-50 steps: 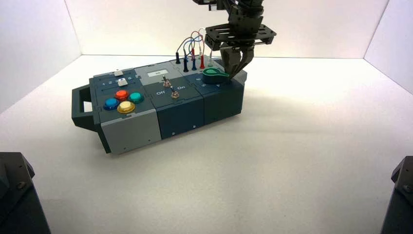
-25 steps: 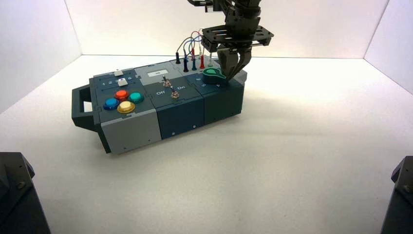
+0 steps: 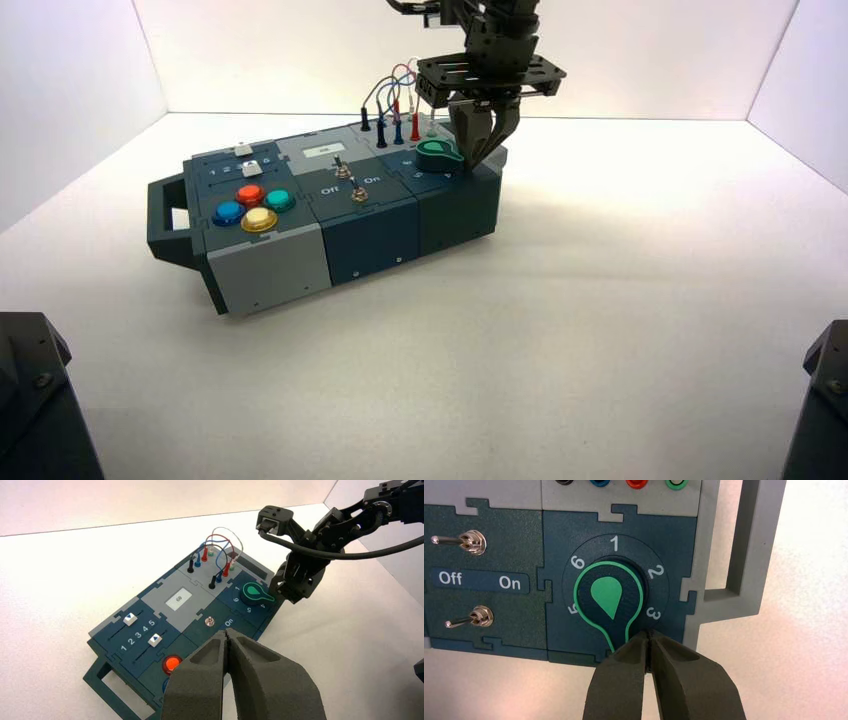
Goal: Turn the knob to position 4.
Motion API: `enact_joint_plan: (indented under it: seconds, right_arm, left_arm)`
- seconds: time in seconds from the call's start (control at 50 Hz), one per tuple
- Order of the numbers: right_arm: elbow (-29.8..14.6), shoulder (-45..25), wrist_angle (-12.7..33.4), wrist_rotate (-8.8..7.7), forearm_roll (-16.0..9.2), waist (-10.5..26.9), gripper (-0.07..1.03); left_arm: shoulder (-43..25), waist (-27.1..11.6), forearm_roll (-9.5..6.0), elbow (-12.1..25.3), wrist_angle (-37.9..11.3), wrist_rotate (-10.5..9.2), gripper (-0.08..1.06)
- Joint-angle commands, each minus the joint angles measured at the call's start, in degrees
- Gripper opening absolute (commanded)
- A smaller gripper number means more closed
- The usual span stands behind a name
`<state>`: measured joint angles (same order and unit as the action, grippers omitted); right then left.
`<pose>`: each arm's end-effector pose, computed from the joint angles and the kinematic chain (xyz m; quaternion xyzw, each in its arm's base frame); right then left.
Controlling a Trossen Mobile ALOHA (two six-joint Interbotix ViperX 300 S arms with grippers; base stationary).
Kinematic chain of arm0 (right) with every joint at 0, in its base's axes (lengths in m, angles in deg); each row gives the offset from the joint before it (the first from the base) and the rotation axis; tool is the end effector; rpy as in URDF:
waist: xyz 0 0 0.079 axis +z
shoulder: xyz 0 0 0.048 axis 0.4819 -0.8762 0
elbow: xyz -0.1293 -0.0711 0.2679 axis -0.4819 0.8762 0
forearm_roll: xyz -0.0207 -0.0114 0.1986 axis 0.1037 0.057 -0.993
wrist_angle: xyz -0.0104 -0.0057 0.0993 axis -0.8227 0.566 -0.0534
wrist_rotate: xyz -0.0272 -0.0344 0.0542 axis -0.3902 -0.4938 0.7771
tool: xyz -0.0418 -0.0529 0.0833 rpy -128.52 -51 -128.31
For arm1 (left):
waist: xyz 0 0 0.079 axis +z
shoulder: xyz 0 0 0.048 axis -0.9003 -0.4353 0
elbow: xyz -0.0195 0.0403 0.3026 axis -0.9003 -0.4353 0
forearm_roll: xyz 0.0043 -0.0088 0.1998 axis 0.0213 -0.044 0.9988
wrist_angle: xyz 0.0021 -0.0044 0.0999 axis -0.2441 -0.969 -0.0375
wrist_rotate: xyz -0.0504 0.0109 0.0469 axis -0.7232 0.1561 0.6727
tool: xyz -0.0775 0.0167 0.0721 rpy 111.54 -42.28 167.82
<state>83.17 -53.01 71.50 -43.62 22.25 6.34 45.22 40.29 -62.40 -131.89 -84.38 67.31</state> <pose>0.3169 0.2340 0.0429 -0.1326 0.6178 0.2181 0.7438 0.1738 -0.1006 0.2136 -0.0249 0.3050 -0.2333 0.9230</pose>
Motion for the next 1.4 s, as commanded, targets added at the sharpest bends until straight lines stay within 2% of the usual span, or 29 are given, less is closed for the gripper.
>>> enact_joint_plan:
  seconds: [0.02,0.72,0.92,1.4]
  right_arm:
    - [-0.53,2.29,-0.09,0.09,-0.44,0.44,-0.02]
    - [-1.23,1.76,0.79,0.18,-2.2,1.85,-0.02]
    - [-0.7,1.41,0.88,0.18,-2.02,1.58,-0.02]
    - [-0.53,2.64,1.58,0.44,-0.26,-3.16,-0.02]
  left_arm:
    - [-0.35,-0.18,0.09,0.88,0.62,0.0,-0.03]
    - [0.53,-0.18,0.09,0.79,0.53,0.0,-0.03]
    - [0.62,-0.18,0.09,0.79,0.53,0.0,-0.03]
    - [0.62,-0.18,0.0,0.79,0.26,0.0,-0.03]
